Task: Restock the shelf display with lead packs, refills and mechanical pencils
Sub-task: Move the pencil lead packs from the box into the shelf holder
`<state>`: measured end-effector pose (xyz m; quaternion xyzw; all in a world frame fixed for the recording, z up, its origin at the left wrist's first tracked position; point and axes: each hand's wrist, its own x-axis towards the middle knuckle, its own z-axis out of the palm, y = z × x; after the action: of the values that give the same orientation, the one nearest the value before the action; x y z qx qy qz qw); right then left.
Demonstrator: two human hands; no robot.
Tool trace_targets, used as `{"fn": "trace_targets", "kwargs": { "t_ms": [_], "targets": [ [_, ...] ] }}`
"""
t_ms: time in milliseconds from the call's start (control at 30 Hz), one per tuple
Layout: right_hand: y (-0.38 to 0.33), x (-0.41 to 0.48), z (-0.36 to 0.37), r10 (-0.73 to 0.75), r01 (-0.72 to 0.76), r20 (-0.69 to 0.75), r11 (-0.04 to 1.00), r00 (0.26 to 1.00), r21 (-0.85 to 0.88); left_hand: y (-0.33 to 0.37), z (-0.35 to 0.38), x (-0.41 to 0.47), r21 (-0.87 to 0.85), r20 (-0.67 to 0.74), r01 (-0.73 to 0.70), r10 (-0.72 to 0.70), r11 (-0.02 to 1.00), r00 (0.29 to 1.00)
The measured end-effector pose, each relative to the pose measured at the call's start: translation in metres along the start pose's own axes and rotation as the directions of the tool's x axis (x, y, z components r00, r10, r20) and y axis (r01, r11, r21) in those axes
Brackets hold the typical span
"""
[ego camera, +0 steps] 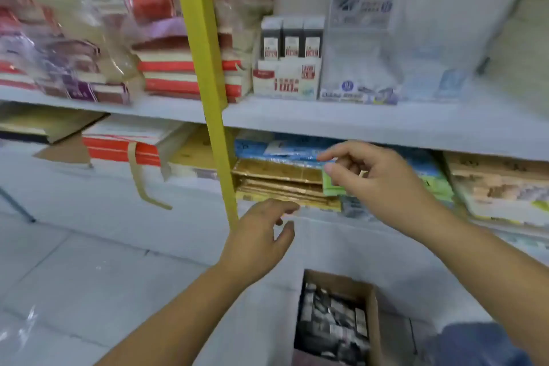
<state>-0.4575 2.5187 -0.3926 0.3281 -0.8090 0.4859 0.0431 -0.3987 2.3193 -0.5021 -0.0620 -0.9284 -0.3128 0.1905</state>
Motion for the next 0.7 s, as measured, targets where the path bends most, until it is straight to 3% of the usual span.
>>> {"fn": "trace_targets", "kwargs": {
  "t_ms": [67, 133, 267, 333, 433, 600, 700],
  "targets": [
    [0.051, -0.043, 0.030, 0.247, -0.250, 0.076, 0.968, 0.966, 0.031, -0.021, 0.038, -0.036, -0.018, 0.182, 0.145, -0.140, 0.989, 0.973],
    [0.105, -0.082, 0.064, 0.459, -0.466, 0.150, 0.885, 0.876, 0.012, -0.042, 0.075, -0.070, -0.044, 0.289, 0.326, -0.301, 0.944, 0.909],
    [0.193, -0.141, 0.120, 0.692, -0.696, 0.280, 0.711, 0.666, -0.100, -0.072, 0.132, -0.123, -0.012, 0.507, 0.652, -0.558, 0.758, 0.657],
    [0.222, -0.157, 0.139, 0.732, -0.731, 0.350, 0.663, 0.585, -0.163, -0.082, 0.151, -0.136, -0.006, 0.589, 0.738, -0.595, 0.674, 0.548],
    [0.256, -0.173, 0.154, 0.753, -0.746, 0.419, 0.627, 0.507, -0.224, -0.089, 0.172, -0.143, -0.029, 0.646, 0.800, -0.600, 0.599, 0.472],
    [0.293, -0.180, 0.165, 0.763, -0.689, 0.489, 0.621, 0.423, -0.374, -0.089, 0.183, -0.146, -0.123, 0.686, 0.831, -0.559, 0.542, 0.466],
    [0.300, -0.180, 0.174, 0.739, -0.598, 0.480, 0.669, 0.473, -0.441, -0.088, 0.182, -0.146, -0.171, 0.685, 0.837, -0.548, 0.520, 0.480]
  ]
}}
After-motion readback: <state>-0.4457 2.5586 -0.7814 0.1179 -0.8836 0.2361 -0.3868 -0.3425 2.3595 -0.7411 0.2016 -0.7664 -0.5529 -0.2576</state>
